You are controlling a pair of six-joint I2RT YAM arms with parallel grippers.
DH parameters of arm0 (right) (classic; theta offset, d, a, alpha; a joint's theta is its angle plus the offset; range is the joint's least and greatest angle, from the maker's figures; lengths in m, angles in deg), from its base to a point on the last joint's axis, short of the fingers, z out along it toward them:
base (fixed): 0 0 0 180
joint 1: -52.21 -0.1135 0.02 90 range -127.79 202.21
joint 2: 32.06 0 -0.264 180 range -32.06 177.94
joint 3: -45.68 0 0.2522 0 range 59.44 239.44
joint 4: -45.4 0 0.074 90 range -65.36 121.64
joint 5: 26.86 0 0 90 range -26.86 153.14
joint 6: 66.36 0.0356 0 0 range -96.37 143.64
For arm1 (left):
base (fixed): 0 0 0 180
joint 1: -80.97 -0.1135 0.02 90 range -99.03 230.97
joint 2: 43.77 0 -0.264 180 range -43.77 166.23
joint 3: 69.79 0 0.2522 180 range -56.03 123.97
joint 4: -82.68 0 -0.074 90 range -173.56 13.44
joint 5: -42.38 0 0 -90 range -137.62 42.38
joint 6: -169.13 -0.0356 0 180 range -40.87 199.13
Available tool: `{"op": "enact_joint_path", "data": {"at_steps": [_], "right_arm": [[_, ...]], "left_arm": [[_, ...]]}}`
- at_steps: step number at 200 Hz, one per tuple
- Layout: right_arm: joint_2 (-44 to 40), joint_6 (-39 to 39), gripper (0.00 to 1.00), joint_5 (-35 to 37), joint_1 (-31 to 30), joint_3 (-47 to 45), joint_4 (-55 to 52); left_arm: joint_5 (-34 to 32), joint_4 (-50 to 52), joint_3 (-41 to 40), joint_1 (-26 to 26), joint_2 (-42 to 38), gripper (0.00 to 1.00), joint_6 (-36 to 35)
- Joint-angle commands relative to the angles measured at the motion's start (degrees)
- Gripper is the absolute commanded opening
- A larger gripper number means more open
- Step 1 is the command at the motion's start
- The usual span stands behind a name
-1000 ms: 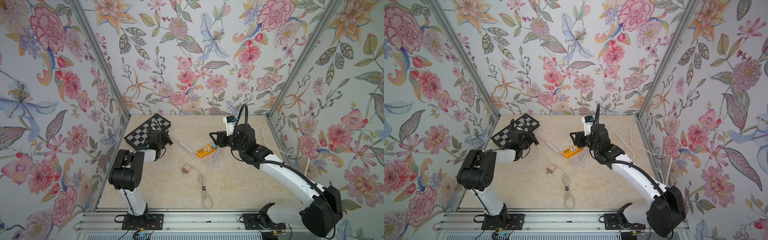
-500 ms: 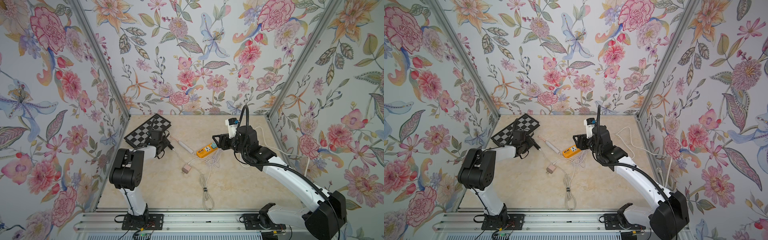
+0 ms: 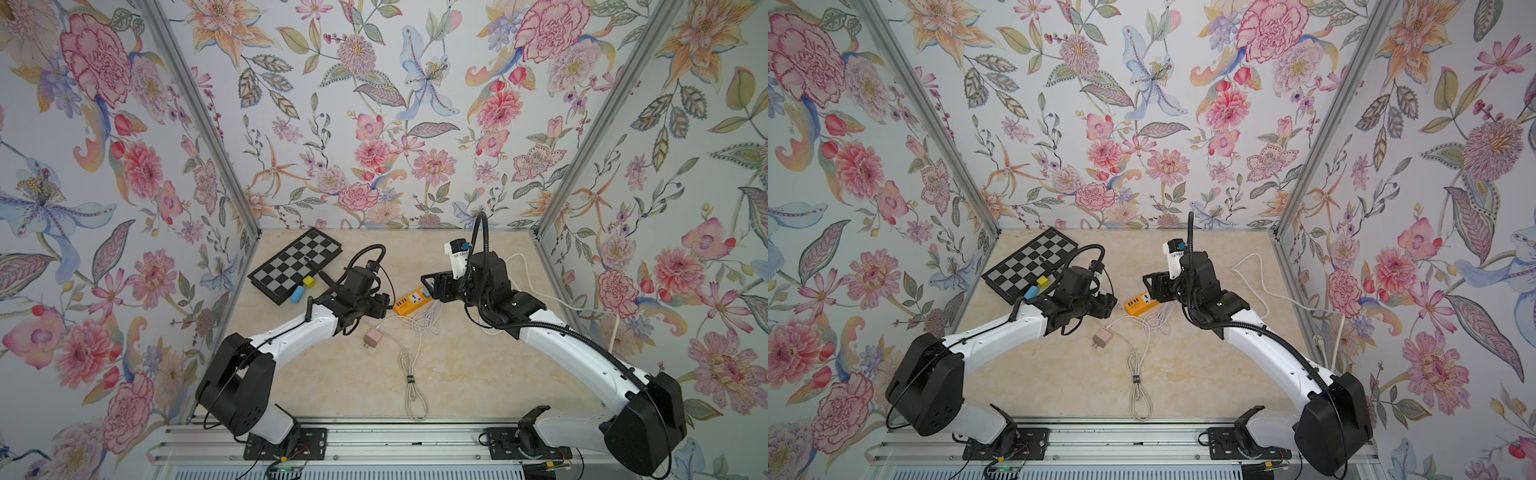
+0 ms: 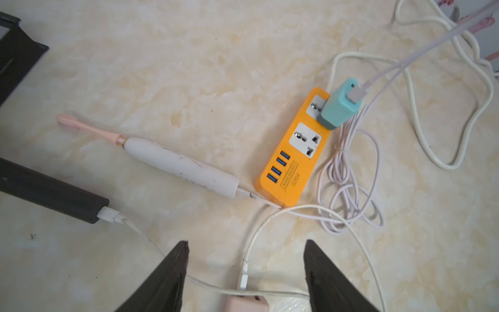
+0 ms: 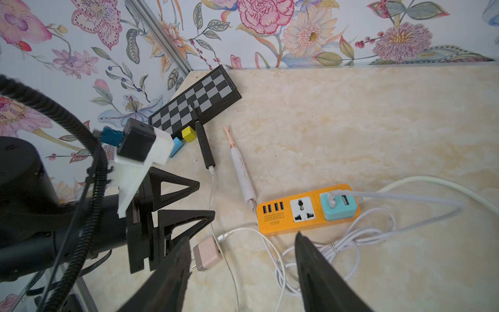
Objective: Charge the electric toothbrush
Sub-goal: Place the electric toothbrush at the center of the board, then pick up the plug from the center of the board.
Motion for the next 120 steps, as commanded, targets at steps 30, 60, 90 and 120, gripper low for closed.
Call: {"op": "enact_joint_path", "data": {"at_steps": [30, 60, 90, 120], "right_arm": [[-1.82, -1.81, 0.65, -0.42, 0.05, -1.4, -0.64], [-0.9, -1.35, 0.65, -0.93, -0.04, -1.21, -0.63], [0.82, -1.12, 0.65, -1.66, -0.03, 0.16, -0.66], [1.12, -0.78, 0.65, -1.93, 0.05, 0.64, -0.62]], "left_arm": [[1.64, 5.4, -1.23, 0.07, 6.43, 0.72, -6.79], [0.11, 10.6, -3.29, 1.07, 3.13, 0.82, -6.72], [1.03, 10.92, -5.51, 2.34, 2.75, 0.81, -6.94], [1.16, 10.38, -4.77, 3.64, 6.25, 0.7, -7.5]]}}
